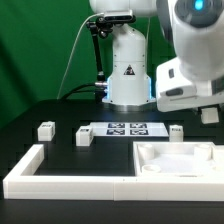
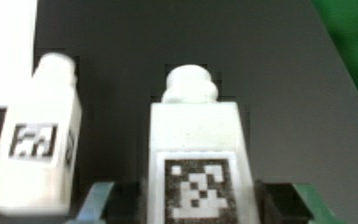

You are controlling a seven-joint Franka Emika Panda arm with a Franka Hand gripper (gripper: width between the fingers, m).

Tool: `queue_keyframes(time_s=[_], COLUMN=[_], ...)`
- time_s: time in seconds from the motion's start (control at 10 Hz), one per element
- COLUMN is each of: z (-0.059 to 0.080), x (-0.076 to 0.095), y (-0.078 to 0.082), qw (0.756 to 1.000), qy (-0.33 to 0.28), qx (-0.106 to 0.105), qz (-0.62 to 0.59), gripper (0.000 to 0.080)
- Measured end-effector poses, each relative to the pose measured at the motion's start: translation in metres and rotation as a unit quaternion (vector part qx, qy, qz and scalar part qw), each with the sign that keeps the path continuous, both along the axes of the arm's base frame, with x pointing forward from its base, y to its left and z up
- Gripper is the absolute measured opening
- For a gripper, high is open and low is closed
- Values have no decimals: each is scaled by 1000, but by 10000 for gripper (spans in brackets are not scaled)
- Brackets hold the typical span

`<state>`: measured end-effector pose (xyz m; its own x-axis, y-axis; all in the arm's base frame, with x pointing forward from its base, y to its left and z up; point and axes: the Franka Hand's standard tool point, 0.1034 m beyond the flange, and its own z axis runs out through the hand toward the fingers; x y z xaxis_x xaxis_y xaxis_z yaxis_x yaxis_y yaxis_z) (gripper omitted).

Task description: Assemble one leg

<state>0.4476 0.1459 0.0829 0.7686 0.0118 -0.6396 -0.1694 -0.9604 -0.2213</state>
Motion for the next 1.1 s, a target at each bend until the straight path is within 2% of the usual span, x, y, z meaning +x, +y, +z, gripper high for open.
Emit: queue_keyframes(time_s=[0.2, 0.3, 0.4, 0.5, 0.6, 0.7, 0.8, 0.9, 1.0, 1.1], z=[16, 12, 12, 12, 12, 17, 23, 34, 43, 49], x=[13, 24, 24, 30, 27, 45, 54, 65, 68, 68], y=[-3, -3, -5, -6, -9, -14, -17, -20, -20, -20], qw=[999, 995, 989, 977, 970, 957, 948, 929, 916, 919], qy=[-53, -103, -143, -211, -238, -287, -314, -367, -396, -391], qx=[-5, -14, -23, -37, -43, -47, -48, -56, -60, -59], qz=[5, -6, -12, -22, -19, -9, -7, -7, -9, 3], gripper=[290, 290, 290, 290, 290, 290, 290, 290, 290, 290])
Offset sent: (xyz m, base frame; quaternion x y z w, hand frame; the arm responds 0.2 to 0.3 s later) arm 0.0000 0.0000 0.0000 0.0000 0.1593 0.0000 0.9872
